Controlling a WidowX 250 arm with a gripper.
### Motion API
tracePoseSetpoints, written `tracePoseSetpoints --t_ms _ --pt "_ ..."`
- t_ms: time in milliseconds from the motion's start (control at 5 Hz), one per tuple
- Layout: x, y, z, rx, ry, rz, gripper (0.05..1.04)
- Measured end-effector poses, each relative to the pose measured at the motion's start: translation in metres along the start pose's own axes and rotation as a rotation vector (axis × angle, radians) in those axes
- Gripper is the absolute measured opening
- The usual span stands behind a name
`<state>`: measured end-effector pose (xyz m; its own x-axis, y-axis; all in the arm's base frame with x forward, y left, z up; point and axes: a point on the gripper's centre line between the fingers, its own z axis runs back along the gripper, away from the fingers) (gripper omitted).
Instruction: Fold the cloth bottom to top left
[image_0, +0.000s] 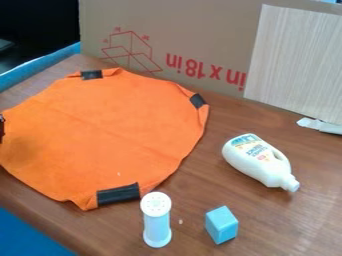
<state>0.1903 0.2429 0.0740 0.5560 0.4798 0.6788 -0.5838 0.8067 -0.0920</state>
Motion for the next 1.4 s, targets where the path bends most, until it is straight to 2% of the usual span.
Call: tracePoseSetpoints --t_ms 400,800,1000,1200,1400 --pt "-0.008 -0.008 -0.013 -0.009 0.013 -0.059 0.971" --pt "-0.008 -0.014 -0.021 -0.008 -0.017 -0.032 0.397" --pt "-0.008 -0.022 -0.024 -0.009 -0.017 -0.041 0.178" --pt "-0.003 -0.043 -0.017 -0.060 -0.005 -0.061 0.075" --pt "0.020 -0.075 0.002 -0.138 -0.022 -0.063 0.060"
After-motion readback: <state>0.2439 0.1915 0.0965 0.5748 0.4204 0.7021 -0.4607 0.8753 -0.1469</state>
